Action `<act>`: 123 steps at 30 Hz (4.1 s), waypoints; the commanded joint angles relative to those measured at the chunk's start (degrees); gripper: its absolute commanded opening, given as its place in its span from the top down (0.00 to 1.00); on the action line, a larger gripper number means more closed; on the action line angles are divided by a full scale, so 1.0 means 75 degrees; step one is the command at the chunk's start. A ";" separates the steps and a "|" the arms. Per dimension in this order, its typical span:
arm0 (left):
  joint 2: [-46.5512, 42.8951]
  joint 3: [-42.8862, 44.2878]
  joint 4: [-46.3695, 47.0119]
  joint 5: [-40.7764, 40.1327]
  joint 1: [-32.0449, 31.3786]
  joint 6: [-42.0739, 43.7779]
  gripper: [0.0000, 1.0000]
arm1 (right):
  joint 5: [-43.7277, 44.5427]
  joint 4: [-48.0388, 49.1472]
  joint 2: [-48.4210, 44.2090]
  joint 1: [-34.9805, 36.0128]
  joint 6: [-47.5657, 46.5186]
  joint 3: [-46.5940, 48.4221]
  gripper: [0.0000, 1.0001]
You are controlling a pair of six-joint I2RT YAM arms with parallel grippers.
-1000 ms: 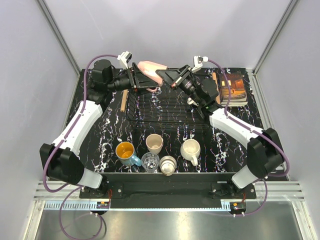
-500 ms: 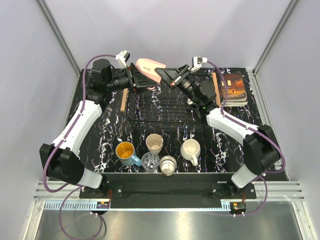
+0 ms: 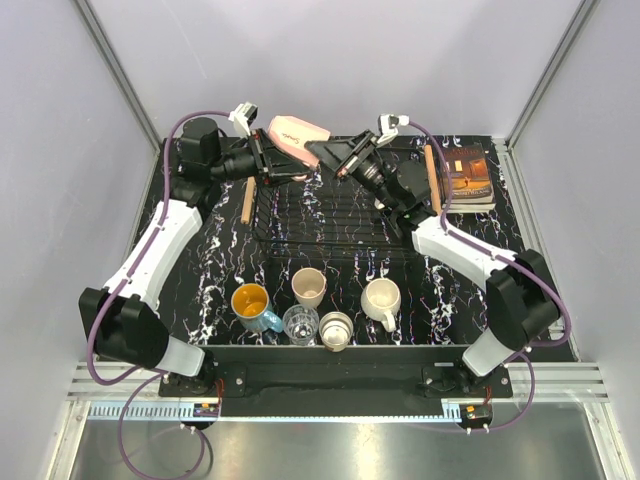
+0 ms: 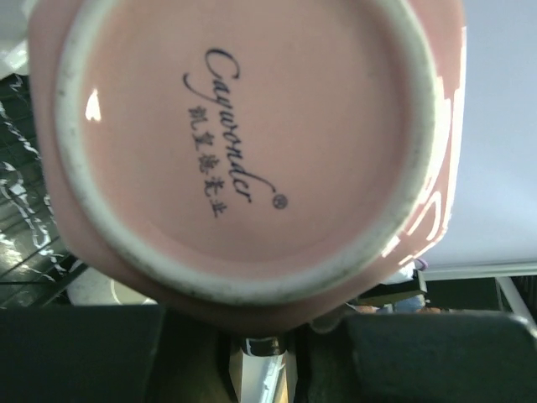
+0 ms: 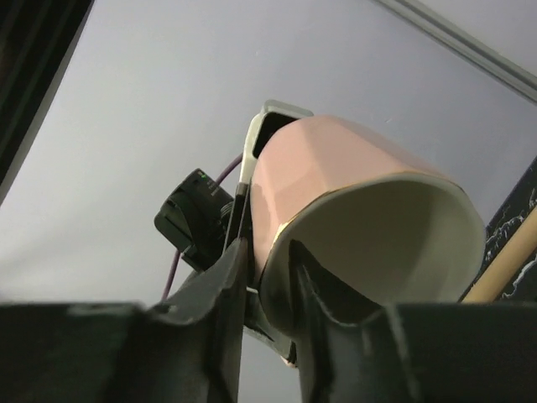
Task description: Load the cups into the dish rack
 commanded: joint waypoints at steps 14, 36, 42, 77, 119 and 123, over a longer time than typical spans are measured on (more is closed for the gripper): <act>-0.0073 0.2082 -0.2533 -0.1205 0.0429 0.3013 1.00 | -0.0998 -0.6167 -0.3520 -0.0510 -0.3105 -0.0696 0.11; 0.6076 0.8062 -0.5940 -0.5075 -0.2079 0.9010 1.00 | 0.1487 -0.8846 -0.6756 -0.0511 -0.5324 -0.1586 0.12; 0.6712 0.8052 -0.5812 -0.4912 -0.2209 0.9432 1.00 | 0.1745 -0.8963 -0.6873 -0.0511 -0.5441 -0.1821 0.11; 0.7826 0.6927 -0.3948 -0.5567 -0.2642 1.0135 0.99 | 0.1874 -0.9186 -0.7073 -0.0511 -0.5289 -0.2395 0.10; 0.1325 0.2558 -0.4347 -0.5825 -0.1999 0.8461 0.01 | 0.1884 -1.1597 -0.4602 0.0821 -0.6401 -0.0968 0.26; 0.0702 0.2029 -0.4487 -0.5907 -0.1659 0.8110 0.01 | 0.2704 -1.1857 -0.3782 0.1949 -0.6449 -0.0650 0.29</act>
